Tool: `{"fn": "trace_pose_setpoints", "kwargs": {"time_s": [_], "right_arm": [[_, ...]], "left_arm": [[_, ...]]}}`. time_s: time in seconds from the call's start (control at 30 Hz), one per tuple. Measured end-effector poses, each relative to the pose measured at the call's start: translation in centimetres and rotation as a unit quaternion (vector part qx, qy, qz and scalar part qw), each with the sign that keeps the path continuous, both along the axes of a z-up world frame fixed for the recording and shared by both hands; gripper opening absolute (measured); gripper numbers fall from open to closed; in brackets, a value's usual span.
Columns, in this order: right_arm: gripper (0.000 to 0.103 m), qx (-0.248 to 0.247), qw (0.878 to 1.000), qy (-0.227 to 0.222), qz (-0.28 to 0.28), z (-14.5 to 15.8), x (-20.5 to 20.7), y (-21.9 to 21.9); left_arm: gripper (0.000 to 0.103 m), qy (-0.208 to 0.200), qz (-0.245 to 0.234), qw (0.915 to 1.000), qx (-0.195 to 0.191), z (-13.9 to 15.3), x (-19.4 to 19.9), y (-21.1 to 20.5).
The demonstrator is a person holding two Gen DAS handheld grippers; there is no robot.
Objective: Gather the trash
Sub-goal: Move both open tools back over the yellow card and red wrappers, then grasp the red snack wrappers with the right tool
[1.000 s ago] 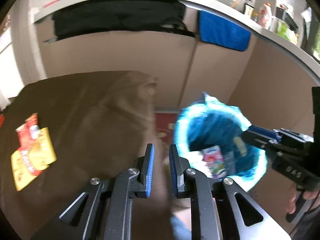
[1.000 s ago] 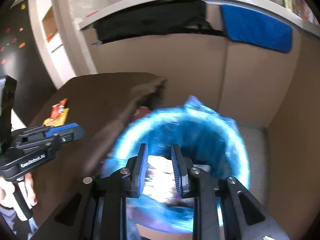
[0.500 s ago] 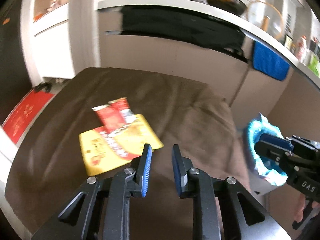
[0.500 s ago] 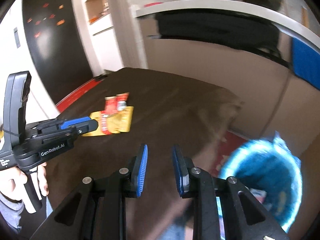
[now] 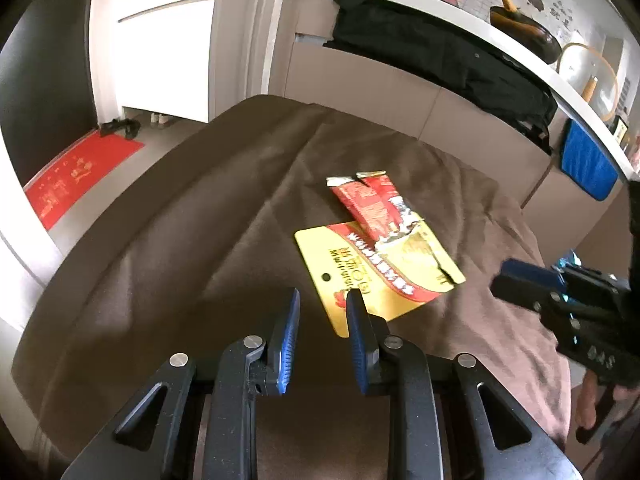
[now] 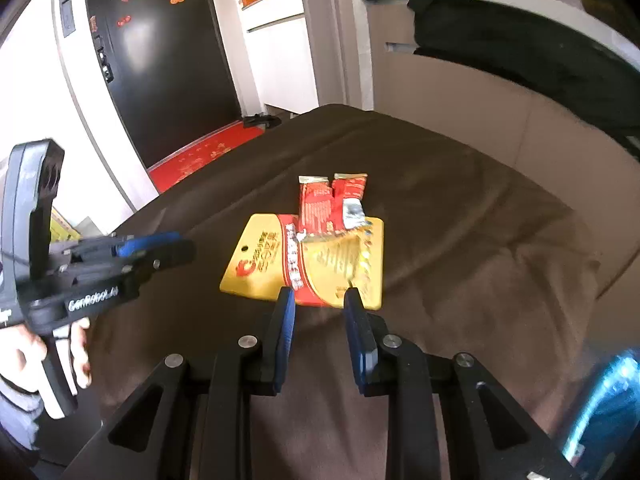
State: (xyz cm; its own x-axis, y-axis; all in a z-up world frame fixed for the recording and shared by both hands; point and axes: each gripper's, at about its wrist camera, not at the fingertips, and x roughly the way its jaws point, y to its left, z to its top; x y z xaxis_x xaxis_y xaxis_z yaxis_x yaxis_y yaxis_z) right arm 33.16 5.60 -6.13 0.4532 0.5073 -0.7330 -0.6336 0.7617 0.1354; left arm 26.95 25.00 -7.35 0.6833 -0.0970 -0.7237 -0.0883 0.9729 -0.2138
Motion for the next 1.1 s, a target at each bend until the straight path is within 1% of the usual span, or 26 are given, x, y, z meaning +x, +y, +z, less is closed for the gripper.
{"fn": "trace_pose_setpoints", "kwargs": {"time_s": [0.2, 0.37, 0.47, 0.53, 0.6, 0.63, 0.7, 0.77, 0.8, 0.9, 1.03, 1.1], "right_arm": [[0.024, -0.010, 1.000, 0.006, -0.001, -1.2, 4.1, 3.0], [0.024, -0.005, 1.000, 0.011, -0.027, -2.5, 8.2, 5.0], [0.024, 0.000, 0.999, 0.038, -0.039, -3.8, 10.3, 5.6], [0.028, 0.014, 0.997, 0.061, -0.038, -4.5, 11.2, 5.9], [0.033, 0.026, 0.997, 0.062, -0.033, -4.6, 11.4, 6.1], [0.035, 0.022, 0.998, 0.060, -0.030, -4.7, 11.4, 6.3], [0.035, 0.002, 0.999, 0.043, -0.021, -4.6, 11.2, 7.0], [0.033, -0.015, 0.999, 0.034, -0.019, -4.6, 11.1, 7.4], [0.024, -0.021, 0.999, 0.033, -0.023, -4.5, 11.0, 7.3], [0.020, -0.012, 0.999, 0.039, -0.025, -4.1, 10.5, 6.1], [0.017, 0.007, 0.999, 0.027, -0.042, -2.6, 9.3, 2.8], [0.016, 0.008, 0.999, 0.012, -0.052, -1.7, 8.2, 0.9]], "left_arm": [[0.025, 0.005, -0.009, 0.9998, -0.014, -1.6, 1.6, 1.2], [0.025, 0.010, -0.018, 0.9995, -0.024, -2.5, 2.6, 1.9], [0.025, 0.016, -0.024, 0.9993, -0.025, -2.8, 3.1, 2.0], [0.025, 0.016, -0.027, 0.9992, -0.025, -2.9, 3.2, 2.1], [0.025, 0.016, -0.030, 0.9991, -0.026, -2.9, 3.3, 2.3], [0.025, 0.017, -0.032, 0.9990, -0.027, -2.9, 3.4, 2.4], [0.025, 0.018, -0.031, 0.9990, -0.024, -2.9, 3.7, 2.4], [0.025, 0.020, -0.029, 0.9991, -0.022, -3.0, 3.9, 2.4], [0.025, 0.021, -0.029, 0.9991, -0.022, -3.0, 3.9, 2.3], [0.025, 0.021, -0.033, 0.9990, -0.023, -2.8, 3.9, 1.9], [0.025, 0.030, -0.037, 0.9985, -0.030, -3.0, 4.1, 1.7], [0.025, 0.033, -0.028, 0.9985, -0.033, -3.1, 4.3, 1.9]]}}
